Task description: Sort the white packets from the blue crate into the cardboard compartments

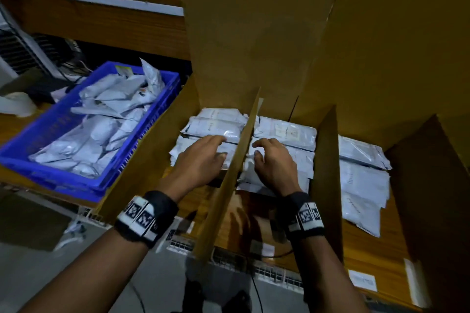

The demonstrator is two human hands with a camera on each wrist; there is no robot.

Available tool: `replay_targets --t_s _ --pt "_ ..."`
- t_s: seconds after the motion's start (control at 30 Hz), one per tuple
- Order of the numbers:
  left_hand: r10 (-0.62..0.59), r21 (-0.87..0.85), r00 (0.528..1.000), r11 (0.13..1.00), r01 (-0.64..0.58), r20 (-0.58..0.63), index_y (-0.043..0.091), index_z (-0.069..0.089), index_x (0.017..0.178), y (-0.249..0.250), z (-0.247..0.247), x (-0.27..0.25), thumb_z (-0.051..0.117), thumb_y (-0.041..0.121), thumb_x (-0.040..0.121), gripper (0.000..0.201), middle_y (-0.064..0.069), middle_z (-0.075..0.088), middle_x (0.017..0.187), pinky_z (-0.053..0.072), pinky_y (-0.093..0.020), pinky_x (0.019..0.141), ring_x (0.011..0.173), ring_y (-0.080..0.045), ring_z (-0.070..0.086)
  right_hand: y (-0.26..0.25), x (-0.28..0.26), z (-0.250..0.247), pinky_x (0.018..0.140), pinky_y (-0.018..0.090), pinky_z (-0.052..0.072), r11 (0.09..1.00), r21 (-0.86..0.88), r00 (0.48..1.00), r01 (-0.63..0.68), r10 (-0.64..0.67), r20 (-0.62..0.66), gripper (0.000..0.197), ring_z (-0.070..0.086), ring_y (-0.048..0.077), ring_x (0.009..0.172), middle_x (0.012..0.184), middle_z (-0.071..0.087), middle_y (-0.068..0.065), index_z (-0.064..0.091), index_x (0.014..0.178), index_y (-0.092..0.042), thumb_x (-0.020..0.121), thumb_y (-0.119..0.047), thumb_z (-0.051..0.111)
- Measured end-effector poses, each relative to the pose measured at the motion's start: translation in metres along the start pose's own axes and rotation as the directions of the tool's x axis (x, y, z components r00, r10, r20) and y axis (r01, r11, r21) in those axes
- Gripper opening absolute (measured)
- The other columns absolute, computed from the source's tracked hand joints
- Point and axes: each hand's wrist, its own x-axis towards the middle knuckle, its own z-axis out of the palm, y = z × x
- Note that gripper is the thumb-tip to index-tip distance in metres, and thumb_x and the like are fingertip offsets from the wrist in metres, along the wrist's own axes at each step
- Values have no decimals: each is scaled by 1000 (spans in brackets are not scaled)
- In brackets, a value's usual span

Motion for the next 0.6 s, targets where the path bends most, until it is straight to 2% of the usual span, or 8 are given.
replay_targets --t_s 0.07,0.17,0.3,0.37,0.43,0.5,0.53,0.6 --pt "17 25 999 1000 -16 -33 29 52 146 -15 -14 -25 57 39 106 42 6 60 145 50 -35 94 129 -19 59 -23 -16 -3 70 42 53 997 5 997 72 -72 -7 24 62 28 106 115 66 4 66 118 -25 100 -31 52" --pt "6 17 996 1000 -4 -90 32 56 140 -38 -38 -59 59 39 105 36 9 64 136 54 -37 90 117 -16 64 -57 -38 -6 67 37 48 991 5 991 134 -134 -15 18 62 23 102 114 66 0 66 118 -27 103 -26 56" --pt "-24 -14 983 1000 21 -185 30 60 135 -98 -75 -94 56 40 102 35 6 68 129 56 -42 92 114 -19 66 -116 -57 -1 73 43 56 985 22 984 171 -172 46 19 64 18 101 122 66 -4 64 123 -32 105 -33 57" --pt "-56 -1 974 998 57 -220 30 61 130 -144 -90 -109 50 44 97 37 3 70 123 56 -45 91 113 -24 67 -148 -62 12 79 44 57 983 20 981 184 -185 66 21 63 17 107 127 65 -6 63 126 -33 106 -36 55" --pt "-91 40 970 994 102 -225 25 63 127 -189 -102 -118 55 38 97 34 -1 70 122 55 -47 92 115 -29 65 -176 -61 26 84 45 55 983 19 981 180 -181 73 22 61 17 114 126 65 -6 64 125 -34 106 -37 54" --pt "-126 99 973 984 147 -196 20 65 129 -239 -116 -131 61 34 99 33 -7 69 122 54 -49 93 117 -36 61 -212 -59 53 84 45 54 984 35 982 177 -178 67 20 62 20 111 119 67 -3 66 120 -33 103 -36 56" --pt "-127 138 976 979 152 -179 19 67 128 -262 -121 -137 59 39 99 36 -10 70 120 54 -49 93 116 -38 61 -231 -57 67 84 45 53 985 40 983 168 -171 65 19 63 23 108 114 67 -1 67 117 -31 101 -34 58" --pt "-82 216 989 971 107 -121 18 72 123 -301 -125 -147 44 54 98 52 -12 74 115 54 -48 95 111 -38 66 -269 -52 100 84 44 51 986 48 985 162 -164 61 17 64 28 102 106 67 4 70 112 -27 98 -29 60"
